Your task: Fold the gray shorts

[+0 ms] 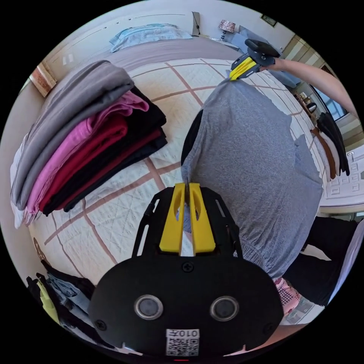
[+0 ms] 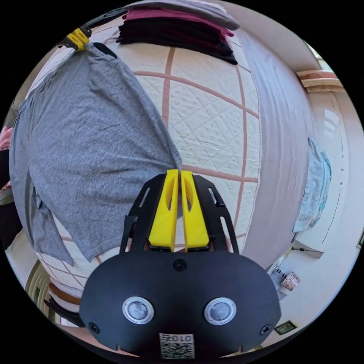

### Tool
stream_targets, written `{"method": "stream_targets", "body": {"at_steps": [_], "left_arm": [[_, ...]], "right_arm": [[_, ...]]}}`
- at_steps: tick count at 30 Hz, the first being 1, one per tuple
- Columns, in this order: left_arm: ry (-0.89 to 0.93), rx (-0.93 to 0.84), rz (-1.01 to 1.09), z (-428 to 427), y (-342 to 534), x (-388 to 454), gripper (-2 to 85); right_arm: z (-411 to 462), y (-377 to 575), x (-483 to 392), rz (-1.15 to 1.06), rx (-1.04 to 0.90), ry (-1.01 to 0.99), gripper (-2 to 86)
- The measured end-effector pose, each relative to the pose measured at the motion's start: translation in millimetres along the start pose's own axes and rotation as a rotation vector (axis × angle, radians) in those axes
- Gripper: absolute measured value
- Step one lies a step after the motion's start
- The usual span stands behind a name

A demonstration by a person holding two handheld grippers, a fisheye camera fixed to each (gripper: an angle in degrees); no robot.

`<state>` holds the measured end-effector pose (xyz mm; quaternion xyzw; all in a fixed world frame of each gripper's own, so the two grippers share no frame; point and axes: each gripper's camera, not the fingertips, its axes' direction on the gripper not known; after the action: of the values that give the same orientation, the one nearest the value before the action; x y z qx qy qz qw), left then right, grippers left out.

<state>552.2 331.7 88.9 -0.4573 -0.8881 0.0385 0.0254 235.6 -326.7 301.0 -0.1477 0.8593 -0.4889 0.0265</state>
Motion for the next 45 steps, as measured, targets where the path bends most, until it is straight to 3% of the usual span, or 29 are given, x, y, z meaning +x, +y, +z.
{"method": "stream_targets", "body": {"at_steps": [6,11,15,19,23,31,42,45], "left_arm": [[-0.121,0.108,0.080,-77,6,65,0.3],[-0.128,0.161,0.212,-138,39,144,0.1],[-0.082,0.031,0.372,-138,70,221,0.0],[-0.051,-0.175,0.507,-95,86,280,-0.1],[-0.037,-0.242,0.513,-82,82,296,-0.1],[-0.082,-0.229,0.578,-111,61,317,0.0],[-0.111,-0.254,0.622,-112,45,331,1.5],[-0.084,-0.325,0.642,-105,43,332,3.6]], "right_arm": [[-89,105,-67,0.145,0.154,0.133,1.5],[-183,237,-216,0.278,0.259,0.066,1.3],[-162,277,-346,0.368,0.157,-0.136,1.3],[-85,278,-445,0.497,0.045,-0.297,1.2],[-58,280,-460,0.624,0.037,-0.323,1.2],[-54,294,-496,0.573,0.055,-0.249,1.2],[0,299,-529,0.698,0.045,-0.259,1.4],[14,310,-535,0.826,0.070,-0.309,1.7]]}}
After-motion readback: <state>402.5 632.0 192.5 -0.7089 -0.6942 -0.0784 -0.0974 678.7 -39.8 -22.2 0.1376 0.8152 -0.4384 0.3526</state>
